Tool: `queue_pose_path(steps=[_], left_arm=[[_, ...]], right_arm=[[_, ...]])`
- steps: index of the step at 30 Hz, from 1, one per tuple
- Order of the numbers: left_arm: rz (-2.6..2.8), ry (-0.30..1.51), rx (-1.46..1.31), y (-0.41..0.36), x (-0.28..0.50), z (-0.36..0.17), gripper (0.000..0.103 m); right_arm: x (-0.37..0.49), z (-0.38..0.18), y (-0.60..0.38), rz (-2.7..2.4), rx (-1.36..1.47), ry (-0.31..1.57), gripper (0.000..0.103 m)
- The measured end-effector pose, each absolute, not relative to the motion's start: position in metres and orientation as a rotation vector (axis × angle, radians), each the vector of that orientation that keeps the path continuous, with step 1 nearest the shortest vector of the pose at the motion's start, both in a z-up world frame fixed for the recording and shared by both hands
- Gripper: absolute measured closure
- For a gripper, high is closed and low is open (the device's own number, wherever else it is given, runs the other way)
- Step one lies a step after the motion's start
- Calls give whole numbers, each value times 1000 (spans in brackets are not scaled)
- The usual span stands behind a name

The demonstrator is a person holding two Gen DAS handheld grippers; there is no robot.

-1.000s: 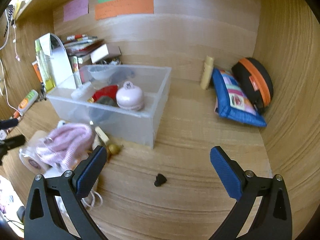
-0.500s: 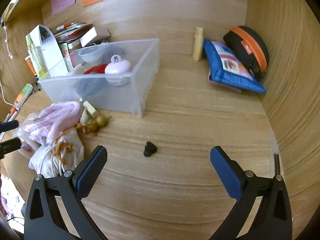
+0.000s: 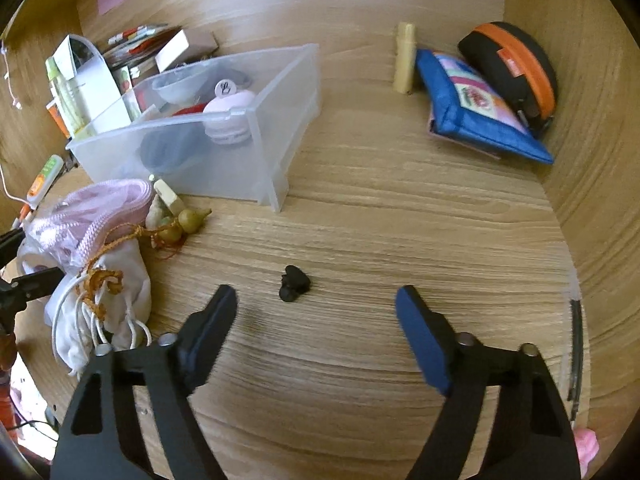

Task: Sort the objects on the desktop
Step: 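Grasp the frosted plastic jar with the left tool while the right tool grasps the black piece, then lift the jar and black piece and carry them over the bin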

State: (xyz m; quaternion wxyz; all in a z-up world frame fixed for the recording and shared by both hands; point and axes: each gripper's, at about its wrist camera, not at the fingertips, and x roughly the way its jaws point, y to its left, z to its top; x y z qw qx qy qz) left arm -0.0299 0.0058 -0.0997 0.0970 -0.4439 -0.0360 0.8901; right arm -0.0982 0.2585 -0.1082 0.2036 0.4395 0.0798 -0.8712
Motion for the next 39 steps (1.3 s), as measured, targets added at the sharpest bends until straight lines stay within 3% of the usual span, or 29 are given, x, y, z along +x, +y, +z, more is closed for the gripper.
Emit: queue_pose_path(steps=[2, 7, 9, 14, 19, 39], left_arm=[[2653, -83, -1291, 7, -29, -99, 1], [2677, -15, -1240, 11, -27, -96, 6], [2656, -24, -1225, 11, -27, -95, 18], [2654, -17, -1192, 12, -25, -94, 32], [2679, -19, -1173, 10, -23, -91, 37], [2908, -266, -1167, -33, 8, -85, 38]], right_arm=[[-98, -110, 256, -2420, 1226, 237, 42], [-97, -109, 249, -2419, 1202, 281, 55], [-97, -109, 247, -2419, 1188, 291, 61], [-97, -108, 244, -2422, 1162, 315, 73], [-96, -108, 243, -2417, 1149, 318, 87], [-88, -78, 245, -2408, 1035, 212, 87]])
